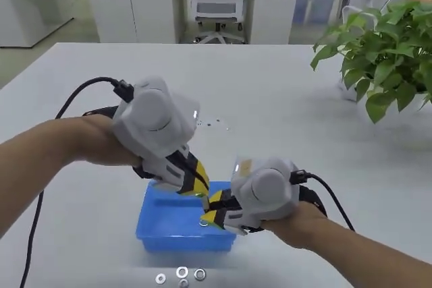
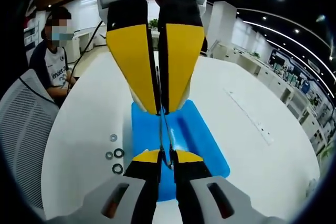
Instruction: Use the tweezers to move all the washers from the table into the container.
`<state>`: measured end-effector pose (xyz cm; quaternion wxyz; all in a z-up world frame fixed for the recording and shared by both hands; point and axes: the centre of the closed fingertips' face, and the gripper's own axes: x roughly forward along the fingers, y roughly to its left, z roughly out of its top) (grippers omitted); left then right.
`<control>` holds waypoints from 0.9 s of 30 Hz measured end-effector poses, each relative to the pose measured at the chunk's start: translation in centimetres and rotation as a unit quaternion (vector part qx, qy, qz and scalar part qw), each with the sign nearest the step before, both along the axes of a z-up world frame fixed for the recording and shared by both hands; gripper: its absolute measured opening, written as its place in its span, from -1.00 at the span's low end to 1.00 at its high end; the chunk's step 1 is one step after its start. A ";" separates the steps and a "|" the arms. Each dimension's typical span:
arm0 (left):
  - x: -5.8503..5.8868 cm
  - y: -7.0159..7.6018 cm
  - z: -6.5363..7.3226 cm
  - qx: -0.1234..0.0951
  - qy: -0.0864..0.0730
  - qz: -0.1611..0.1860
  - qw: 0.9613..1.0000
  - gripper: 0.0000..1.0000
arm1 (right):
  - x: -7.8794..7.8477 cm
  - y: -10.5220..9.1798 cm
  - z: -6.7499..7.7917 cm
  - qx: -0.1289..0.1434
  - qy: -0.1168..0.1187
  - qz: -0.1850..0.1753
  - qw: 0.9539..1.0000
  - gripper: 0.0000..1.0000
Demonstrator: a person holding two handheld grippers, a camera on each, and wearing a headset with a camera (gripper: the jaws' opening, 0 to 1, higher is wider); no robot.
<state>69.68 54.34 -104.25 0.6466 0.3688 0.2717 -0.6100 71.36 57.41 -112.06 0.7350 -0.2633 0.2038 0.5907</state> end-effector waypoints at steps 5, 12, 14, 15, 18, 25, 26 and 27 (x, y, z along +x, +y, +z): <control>0.7 0.1 -1.0 0.000 0.010 0.005 1.000 -0.89 | 0.3 -0.1 -1.0 -0.006 0.013 -0.001 1.000 -0.80; 1.2 0.1 -2.1 -0.003 0.020 0.010 1.000 -0.89 | 0.5 -0.2 -2.1 -0.014 0.024 -0.002 1.000 -0.79; 1.2 0.1 -2.2 -0.003 0.021 0.010 1.000 -0.89 | 0.5 -0.2 -2.3 -0.017 0.026 -0.002 1.000 -0.79; 1.3 0.1 -2.4 -0.004 0.022 0.011 1.000 -0.89 | 0.6 -0.2 -2.4 -0.018 0.027 -0.002 0.999 -0.79; 1.5 0.1 -2.7 -0.005 0.025 0.011 1.000 -0.89 | 0.6 -0.3 -2.8 -0.021 0.030 -0.001 0.999 -0.79; 1.4 0.1 -2.8 -0.008 0.027 0.012 1.000 -0.89 | 0.7 -0.2 -3.0 -0.022 0.033 -0.002 0.999 -0.79; 1.4 0.1 -2.8 -0.008 0.027 0.012 1.000 -0.89 | 0.7 -0.2 -3.0 -0.021 0.033 -0.002 0.999 -0.79; 1.4 0.1 -2.8 -0.008 0.027 0.012 1.000 -0.89 | 0.7 -0.2 -2.9 -0.021 0.033 -0.003 0.999 -0.79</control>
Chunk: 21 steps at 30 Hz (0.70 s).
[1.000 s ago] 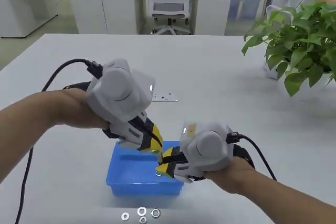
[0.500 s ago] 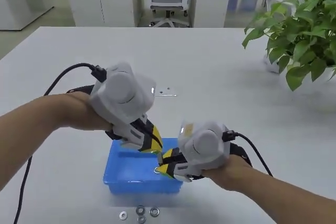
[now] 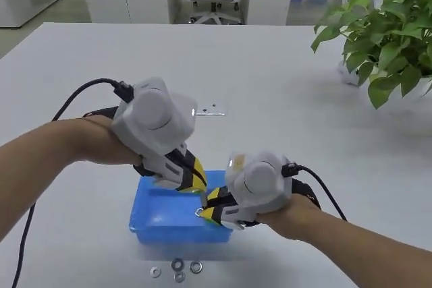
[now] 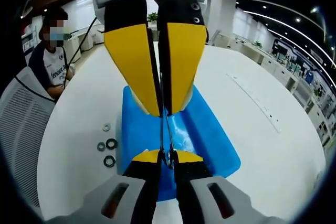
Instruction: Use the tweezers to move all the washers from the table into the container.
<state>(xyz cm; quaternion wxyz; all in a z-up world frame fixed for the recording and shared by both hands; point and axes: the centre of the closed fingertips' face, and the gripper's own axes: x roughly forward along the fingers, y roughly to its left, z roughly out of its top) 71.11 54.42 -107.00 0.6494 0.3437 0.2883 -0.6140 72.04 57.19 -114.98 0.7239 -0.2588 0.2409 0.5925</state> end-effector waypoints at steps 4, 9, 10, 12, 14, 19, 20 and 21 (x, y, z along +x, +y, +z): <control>-0.1 0.1 0.1 0.000 0.000 -0.001 1.000 -0.89 | -0.1 0.0 0.0 -0.001 0.000 0.000 1.000 -0.79; -0.4 0.1 0.3 0.002 -0.002 -0.001 1.000 -0.89 | -0.2 0.1 0.3 0.001 -0.001 -0.001 1.000 -0.79; -0.4 0.1 0.4 0.003 -0.002 -0.001 1.000 -0.89 | -0.2 0.1 0.3 0.002 -0.001 0.000 1.000 -0.78; -0.5 0.1 0.5 0.004 -0.003 0.000 1.000 -0.89 | -0.2 0.1 0.3 0.003 -0.002 -0.001 1.000 -0.78; -0.6 0.2 0.5 0.006 -0.004 -0.001 1.000 -0.89 | -0.3 0.2 0.5 0.004 -0.002 -0.002 1.000 -0.78; -0.9 0.3 0.9 0.007 -0.006 -0.001 1.000 -0.89 | -0.5 0.3 0.8 0.007 -0.004 -0.001 1.000 -0.78; -0.9 0.4 1.0 0.006 -0.007 -0.001 1.000 -0.89 | -0.6 0.4 0.9 0.008 -0.004 -0.001 1.000 -0.78; -1.0 0.3 1.1 0.006 -0.006 -0.001 1.000 -0.89 | -0.6 0.4 1.0 0.009 -0.005 0.000 1.000 -0.78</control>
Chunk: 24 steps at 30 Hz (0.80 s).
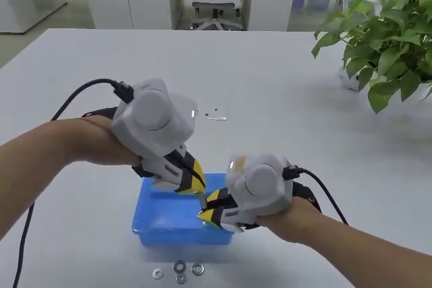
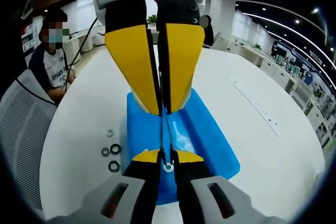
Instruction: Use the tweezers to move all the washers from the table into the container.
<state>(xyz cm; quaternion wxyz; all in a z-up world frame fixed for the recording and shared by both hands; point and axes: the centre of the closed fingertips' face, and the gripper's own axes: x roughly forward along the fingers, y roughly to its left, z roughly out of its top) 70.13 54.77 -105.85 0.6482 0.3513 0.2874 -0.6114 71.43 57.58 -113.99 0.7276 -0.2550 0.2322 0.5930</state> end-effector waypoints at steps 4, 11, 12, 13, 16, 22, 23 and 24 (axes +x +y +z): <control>-0.1 0.0 0.4 0.001 -0.003 0.000 1.000 -0.89 | -0.1 0.1 0.4 0.003 -0.004 0.000 1.000 -0.78; -0.7 0.1 1.2 0.000 -0.007 0.000 1.000 -0.89 | -0.6 0.1 1.4 0.006 -0.013 0.001 1.000 -0.78; -0.8 0.1 1.4 -0.001 -0.008 0.000 1.000 -0.89 | -0.7 0.1 1.6 0.006 -0.015 0.001 1.000 -0.78; -0.9 0.1 1.5 -0.001 -0.008 0.000 1.000 -0.89 | -0.8 0.1 1.7 0.007 -0.016 0.002 1.000 -0.78; -1.2 0.1 1.8 0.000 -0.011 -0.001 1.000 -0.89 | -1.0 0.1 2.1 0.008 -0.018 0.002 1.000 -0.78; -2.2 0.4 2.7 -0.007 -0.012 0.003 1.000 -0.89 | -1.8 0.4 2.9 0.012 -0.028 0.005 1.000 -0.78; -2.3 0.4 2.8 -0.007 -0.012 0.003 1.000 -0.89 | -1.9 0.5 3.0 0.012 -0.029 0.005 0.999 -0.78; -2.5 0.5 2.9 -0.007 -0.014 0.003 1.000 -0.89 | -2.1 0.6 3.2 0.013 -0.031 0.006 0.999 -0.78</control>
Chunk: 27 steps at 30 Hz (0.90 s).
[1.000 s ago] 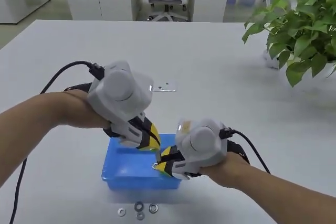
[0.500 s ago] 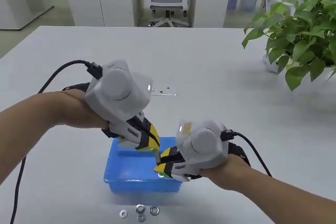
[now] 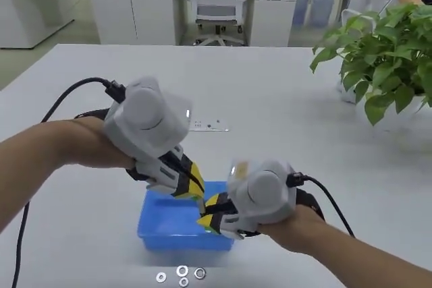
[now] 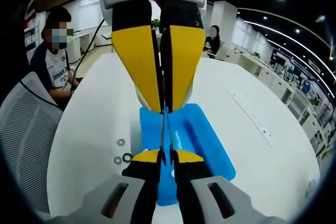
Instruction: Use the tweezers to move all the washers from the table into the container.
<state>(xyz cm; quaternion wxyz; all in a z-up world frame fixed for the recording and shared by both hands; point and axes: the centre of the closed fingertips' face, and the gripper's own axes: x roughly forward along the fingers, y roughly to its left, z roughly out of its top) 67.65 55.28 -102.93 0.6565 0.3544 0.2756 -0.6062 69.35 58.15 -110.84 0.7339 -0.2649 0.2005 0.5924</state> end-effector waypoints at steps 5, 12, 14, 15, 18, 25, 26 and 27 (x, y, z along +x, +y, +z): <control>-0.6 0.4 0.3 0.000 -0.003 0.001 1.000 -0.89 | -0.8 0.4 0.5 0.004 -0.004 0.002 1.000 -0.78; -1.9 0.8 0.6 0.004 -0.002 0.002 1.000 -0.89 | -2.0 0.7 0.8 0.005 -0.008 0.007 1.000 -0.77; -2.2 0.9 0.6 0.004 -0.002 0.003 1.000 -0.89 | -2.3 0.8 0.8 0.006 -0.008 0.008 1.000 -0.77; -2.4 0.9 0.5 0.004 -0.001 0.004 1.000 -0.89 | -2.5 0.8 0.8 0.007 -0.008 0.008 1.000 -0.77; -2.8 1.0 0.5 0.004 0.000 0.005 1.000 -0.89 | -2.9 0.9 0.8 0.008 -0.008 0.009 1.000 -0.77; -3.5 1.3 0.1 0.003 0.001 0.007 1.000 -0.89 | -3.9 0.9 0.7 0.012 -0.008 0.007 1.000 -0.76; -3.6 1.3 0.0 0.003 0.001 0.007 1.000 -0.89 | -4.1 0.9 0.6 0.012 -0.009 0.007 1.000 -0.76; -3.7 1.4 0.0 0.004 0.001 0.007 1.000 -0.89 | -4.2 0.9 0.6 0.012 -0.009 0.008 1.000 -0.76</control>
